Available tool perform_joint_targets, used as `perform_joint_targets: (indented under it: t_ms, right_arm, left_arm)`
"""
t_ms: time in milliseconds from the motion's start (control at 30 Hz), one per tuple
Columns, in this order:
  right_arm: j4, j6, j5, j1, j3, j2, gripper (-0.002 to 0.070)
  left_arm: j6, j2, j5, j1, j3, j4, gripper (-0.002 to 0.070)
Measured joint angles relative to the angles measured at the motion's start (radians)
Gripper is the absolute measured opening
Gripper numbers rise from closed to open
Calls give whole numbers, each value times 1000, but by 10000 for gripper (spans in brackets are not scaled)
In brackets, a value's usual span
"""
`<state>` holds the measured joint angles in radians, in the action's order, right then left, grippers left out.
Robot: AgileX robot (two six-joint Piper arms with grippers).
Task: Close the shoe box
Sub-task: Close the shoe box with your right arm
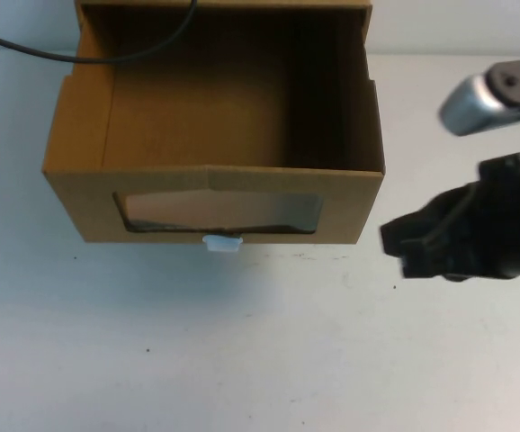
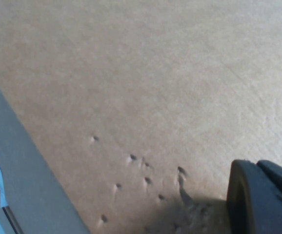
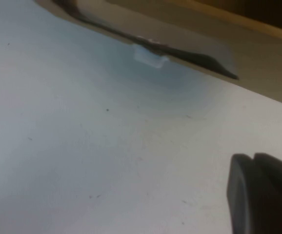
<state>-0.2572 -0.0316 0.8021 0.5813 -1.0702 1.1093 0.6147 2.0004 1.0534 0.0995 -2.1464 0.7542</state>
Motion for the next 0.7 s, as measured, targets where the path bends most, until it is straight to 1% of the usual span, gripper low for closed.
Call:
perform_joint_targets:
  t_ms: [100,167,300,467,700]
  right_arm:
    - [106,82,-53,137,-40,62,-11]
    - [152,123,-93,209,-59,98,-11]
    - [197,154,-166,305,-94,179,-11]
    - [226,163,-234,322,-150,272,-11]
    - [268,163,-246,320,-260,382,-11]
  left_arm:
    - [0,0,0,0,0,0,-5]
    - [-2,0,2,0,0,0,-5]
    - [-2,0,2,0,0,0,-5]
    - [-2,0,2,0,0,0,-5]
    - [-2,0,2,0,0,0,-5]
